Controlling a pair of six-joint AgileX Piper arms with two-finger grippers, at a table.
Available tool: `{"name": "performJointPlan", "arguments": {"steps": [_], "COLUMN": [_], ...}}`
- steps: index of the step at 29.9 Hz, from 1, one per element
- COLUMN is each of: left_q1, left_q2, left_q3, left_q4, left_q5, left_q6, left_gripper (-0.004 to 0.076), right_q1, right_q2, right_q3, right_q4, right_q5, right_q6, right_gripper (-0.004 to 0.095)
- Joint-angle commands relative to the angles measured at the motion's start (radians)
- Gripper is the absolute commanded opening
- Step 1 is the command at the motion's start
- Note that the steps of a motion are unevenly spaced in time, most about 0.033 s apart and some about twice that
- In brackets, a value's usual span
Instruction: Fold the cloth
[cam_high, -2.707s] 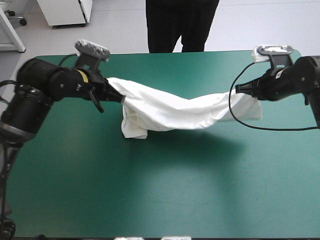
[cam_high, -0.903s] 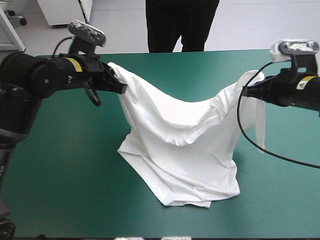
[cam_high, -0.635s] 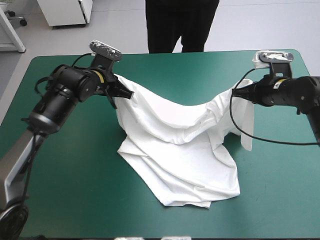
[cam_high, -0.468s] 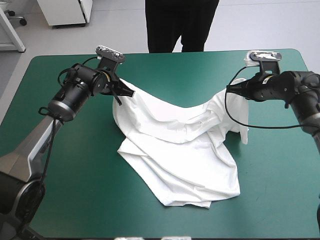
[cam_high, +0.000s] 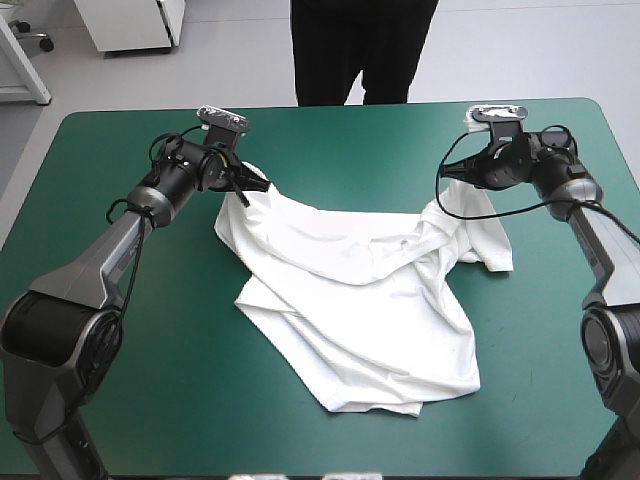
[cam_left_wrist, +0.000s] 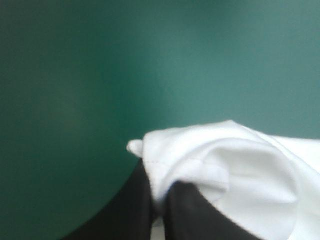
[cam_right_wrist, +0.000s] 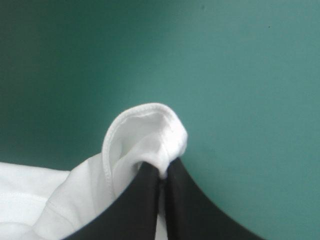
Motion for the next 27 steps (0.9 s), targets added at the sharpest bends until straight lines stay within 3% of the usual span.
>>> {"name": "performJointPlan", "arguments": {"steps": [1, 4, 6, 8, 10, 16, 21, 27], "left_q1": [0.0, 0.0, 0.0, -0.002, -0.002, -0.002, -0.002, -0.002], "left_q2": [-0.041, -0.034, -0.037, -0.051, -0.069, -0.168, -0.294, -0.439], "left_q3": [-0.027, -0.027, -0.027, -0.03, -0.049, -0.088, -0.088, -0.088], "left_q4": [0.011, 0.007, -0.007, -0.015, -0.023, -0.021, -0.04, -0.042], "left_q5": [-0.069, -0.063, -0.06, -0.026, 0.04, 0.172, 0.283, 0.482], "left_q6": [-0.011, -0.009, -0.011, -0.011, -0.011, -0.003, 0.06, 0.111], "left_gripper": [0.0015, 0.0174, 0.0346, 0.0504, 0.0598, 0.0548, 0.0488, 0.0454], "right_q1": [-0.002, -0.002, -0.002, -0.002, -0.002, -0.002, 0.0, 0.0], "right_q2": [-0.034, -0.032, -0.034, -0.045, -0.064, -0.172, -0.273, -0.388], "right_q3": [-0.05, -0.05, -0.05, -0.05, -0.05, -0.05, -0.05, -0.049], "right_q4": [-0.008, -0.008, 0.002, 0.018, 0.022, 0.022, 0.033, 0.089], "right_q5": [-0.02, 0.004, 0.016, 0.043, 0.072, 0.164, 0.332, 0.433], "right_q6": [-0.006, -0.006, -0.006, 0.004, 0.004, 0.002, -0.014, -0.006], "right_gripper": [0.0072, 0.0347, 0.055, 0.0642, 0.0631, 0.0513, 0.0513, 0.0513]}}
